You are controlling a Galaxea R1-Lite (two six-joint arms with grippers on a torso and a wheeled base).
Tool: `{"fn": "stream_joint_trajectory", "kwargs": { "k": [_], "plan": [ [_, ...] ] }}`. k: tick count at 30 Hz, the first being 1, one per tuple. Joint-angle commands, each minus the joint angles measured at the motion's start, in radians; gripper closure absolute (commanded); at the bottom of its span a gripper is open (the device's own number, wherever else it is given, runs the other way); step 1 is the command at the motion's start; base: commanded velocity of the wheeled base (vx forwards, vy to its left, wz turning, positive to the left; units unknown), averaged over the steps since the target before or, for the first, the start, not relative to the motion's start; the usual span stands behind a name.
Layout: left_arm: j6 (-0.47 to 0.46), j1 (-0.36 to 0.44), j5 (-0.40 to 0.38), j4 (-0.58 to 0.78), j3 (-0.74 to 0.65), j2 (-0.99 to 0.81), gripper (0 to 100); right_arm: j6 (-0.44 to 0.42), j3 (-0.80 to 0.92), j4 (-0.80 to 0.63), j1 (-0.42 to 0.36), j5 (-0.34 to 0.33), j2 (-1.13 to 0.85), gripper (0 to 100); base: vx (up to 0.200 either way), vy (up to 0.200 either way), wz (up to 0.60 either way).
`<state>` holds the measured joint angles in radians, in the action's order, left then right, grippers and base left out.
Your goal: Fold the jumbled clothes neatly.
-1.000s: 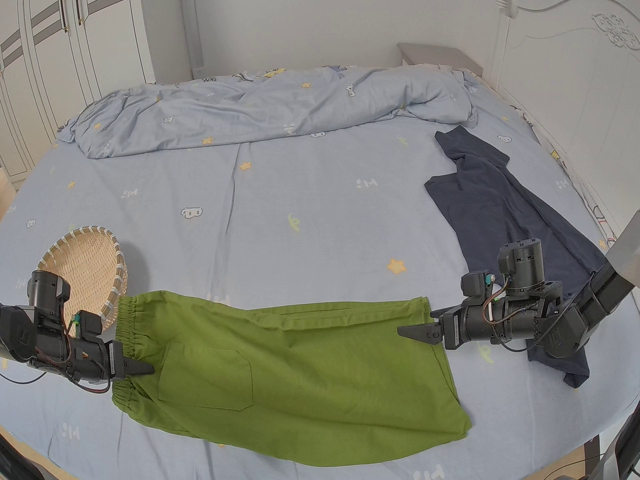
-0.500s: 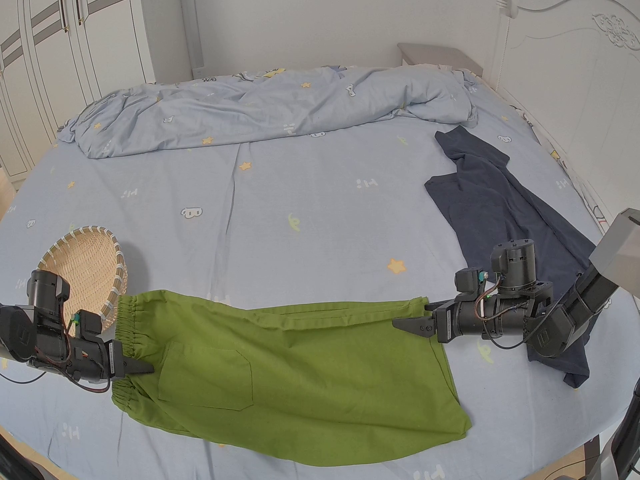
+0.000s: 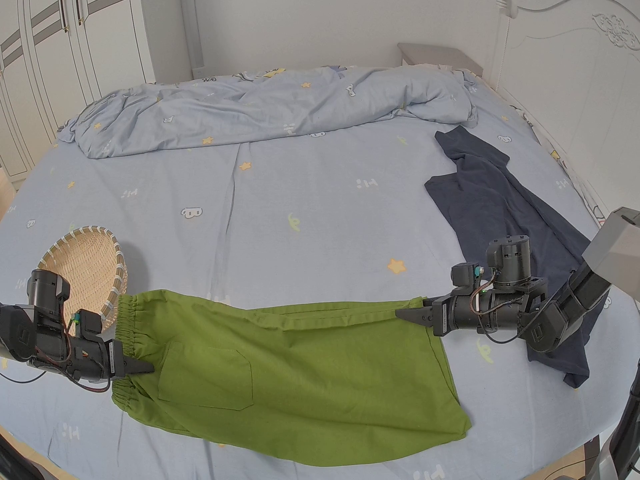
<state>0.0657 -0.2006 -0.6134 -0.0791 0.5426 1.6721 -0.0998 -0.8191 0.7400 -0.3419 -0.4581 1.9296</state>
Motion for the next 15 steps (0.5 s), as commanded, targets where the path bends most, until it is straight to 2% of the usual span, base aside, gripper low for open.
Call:
{"fn": "stream_joint_trajectory", "kwargs": {
  "k": [1,9,15],
  "plan": [
    [0.0,0.001,0.0,-0.001,-0.001,0.003,100,0.0,-0.003,0.001,0.0,-0.001,0.009,100,0.0,0.0,0.0],
    [0.0,0.001,0.0,-0.001,-0.001,0.001,100,0.0,-0.003,-0.001,0.006,0.001,0.008,100,0.0,0.0,0.0],
    [-0.001,0.001,0.001,0.001,-0.003,0.011,100,-0.005,0.015,-0.001,0.05,0.004,-0.009,100,0.0,0.0,0.0]
  ]
}}
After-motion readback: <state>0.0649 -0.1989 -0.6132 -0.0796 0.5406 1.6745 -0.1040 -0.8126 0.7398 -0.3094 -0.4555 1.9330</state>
